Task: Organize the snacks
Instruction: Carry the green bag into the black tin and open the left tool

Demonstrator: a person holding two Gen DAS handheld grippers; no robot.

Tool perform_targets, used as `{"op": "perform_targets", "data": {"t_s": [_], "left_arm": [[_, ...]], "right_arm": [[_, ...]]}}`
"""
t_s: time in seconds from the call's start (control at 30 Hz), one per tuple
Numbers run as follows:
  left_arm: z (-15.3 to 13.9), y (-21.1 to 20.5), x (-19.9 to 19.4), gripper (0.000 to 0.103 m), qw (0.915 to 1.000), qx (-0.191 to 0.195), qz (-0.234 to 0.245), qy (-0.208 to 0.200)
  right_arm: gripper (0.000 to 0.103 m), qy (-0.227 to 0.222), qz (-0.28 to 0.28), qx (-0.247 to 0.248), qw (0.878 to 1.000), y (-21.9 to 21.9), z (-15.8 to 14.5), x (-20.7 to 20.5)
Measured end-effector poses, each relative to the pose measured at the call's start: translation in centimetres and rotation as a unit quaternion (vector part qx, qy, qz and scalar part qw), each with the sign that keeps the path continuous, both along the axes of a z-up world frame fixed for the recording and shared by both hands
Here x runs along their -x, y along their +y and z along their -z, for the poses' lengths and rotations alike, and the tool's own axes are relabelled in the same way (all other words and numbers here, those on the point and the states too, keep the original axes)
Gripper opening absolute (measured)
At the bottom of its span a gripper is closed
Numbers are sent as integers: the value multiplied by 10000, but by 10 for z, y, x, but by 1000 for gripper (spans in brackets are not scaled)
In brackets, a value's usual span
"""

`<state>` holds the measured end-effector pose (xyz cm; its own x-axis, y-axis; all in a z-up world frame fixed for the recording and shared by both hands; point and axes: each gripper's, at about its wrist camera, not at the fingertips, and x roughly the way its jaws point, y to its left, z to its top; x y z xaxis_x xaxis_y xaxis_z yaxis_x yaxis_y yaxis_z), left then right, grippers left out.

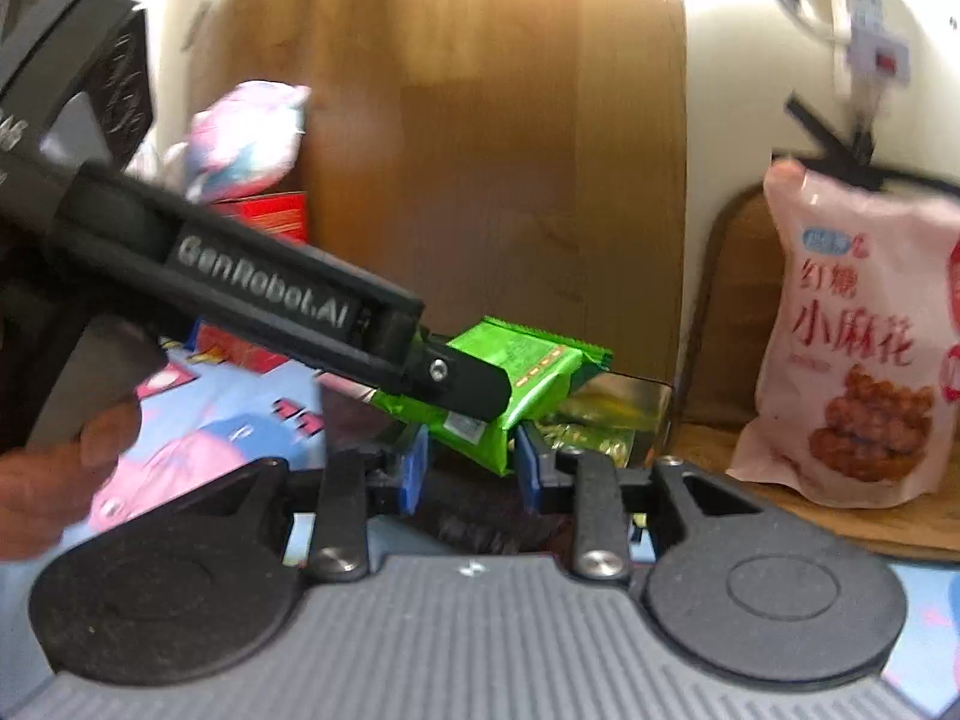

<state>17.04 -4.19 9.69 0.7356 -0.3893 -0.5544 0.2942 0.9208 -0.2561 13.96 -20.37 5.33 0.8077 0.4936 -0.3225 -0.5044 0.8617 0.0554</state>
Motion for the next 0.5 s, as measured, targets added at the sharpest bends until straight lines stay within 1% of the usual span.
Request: {"op": "perform_targets", "data": {"t_s": [0.03,0.07,0.1,0.13,0.17,0.2,0.27,0.33,0.37,0.4,0.43,0.5], "left_arm": [[3,-2,-12,56,10000,3,-31,50],[8,-3,-23,59,9999,23,-35,119],[13,-3,-33,62,9998,46,-46,178],[17,-3,-39,62,9996,42,-125,248],[19,1,-41,62,9994,80,-205,275],[18,6,-39,62,9994,137,-247,223],[13,25,-28,63,9986,213,-477,-122],[11,48,-21,67,9943,125,-999,-361],[12,58,-21,68,9912,70,-1278,-333],[17,70,-23,68,9874,4,-1571,-206],[22,77,-26,68,9851,-22,-1718,-67],[35,87,-32,66,9826,7,-1839,252]], "right_arm": [[36,-56,143,51,9999,1,2,-8],[40,-63,269,174,9995,2,5,-16],[49,-7,430,278,9987,3,9,-23],[51,67,504,241,9984,0,11,-27],[51,92,513,115,9986,-4,12,-25],[50,49,510,-30,9987,-10,12,-19],[52,-57,599,-215,9980,-22,12,-10],[54,32,735,-490,9961,-36,12,-8],[55,122,765,-660,9948,-43,14,-7],[64,240,783,-816,9933,-49,15,-10],[73,385,806,-942,9915,-52,17,-17],[75,597,738,-997,9905,-52,23,-23]]}}
